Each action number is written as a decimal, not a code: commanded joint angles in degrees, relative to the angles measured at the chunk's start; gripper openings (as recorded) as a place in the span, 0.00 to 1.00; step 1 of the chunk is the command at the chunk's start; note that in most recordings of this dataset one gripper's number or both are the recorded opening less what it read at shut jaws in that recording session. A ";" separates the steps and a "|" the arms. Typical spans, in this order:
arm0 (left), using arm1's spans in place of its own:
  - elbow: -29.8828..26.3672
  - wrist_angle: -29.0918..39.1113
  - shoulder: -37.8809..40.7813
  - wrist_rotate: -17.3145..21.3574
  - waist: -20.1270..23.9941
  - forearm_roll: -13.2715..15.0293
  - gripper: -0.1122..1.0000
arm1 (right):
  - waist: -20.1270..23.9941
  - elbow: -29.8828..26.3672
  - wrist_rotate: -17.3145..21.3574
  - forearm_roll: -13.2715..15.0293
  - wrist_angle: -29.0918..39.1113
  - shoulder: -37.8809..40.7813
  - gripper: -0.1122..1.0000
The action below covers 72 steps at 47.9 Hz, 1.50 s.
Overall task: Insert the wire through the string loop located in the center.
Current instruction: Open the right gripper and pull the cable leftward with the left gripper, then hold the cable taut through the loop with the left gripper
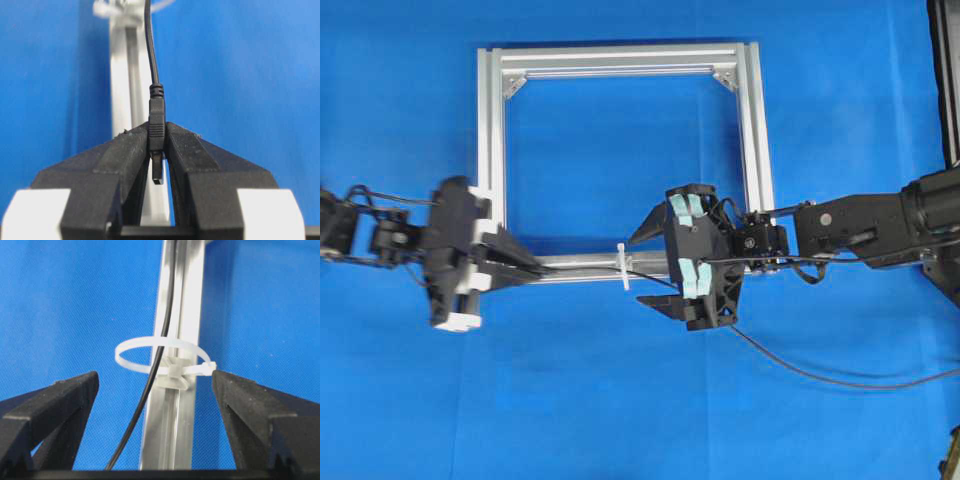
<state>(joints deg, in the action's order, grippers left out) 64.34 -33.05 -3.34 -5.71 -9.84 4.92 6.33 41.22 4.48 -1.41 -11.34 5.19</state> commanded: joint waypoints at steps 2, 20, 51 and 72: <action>2.64 -0.62 -4.48 0.00 -0.18 -0.09 0.17 | 0.09 0.00 0.09 -0.09 -0.18 -1.93 0.89; 14.33 -0.09 -19.25 -0.44 -0.62 -0.18 0.17 | 0.09 0.97 0.09 -0.09 -0.18 -2.46 0.89; 18.90 18.46 -45.70 -0.09 -0.70 -0.35 0.17 | 0.09 1.05 0.09 -0.09 -0.44 -2.55 0.89; 18.72 21.36 -46.67 -0.53 -0.88 -0.35 0.18 | 0.09 0.70 0.35 -0.26 -0.35 -2.55 0.89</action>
<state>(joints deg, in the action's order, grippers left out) 84.02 -11.69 -50.27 -6.24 -10.46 4.83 6.24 42.71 4.75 -1.49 -11.34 4.22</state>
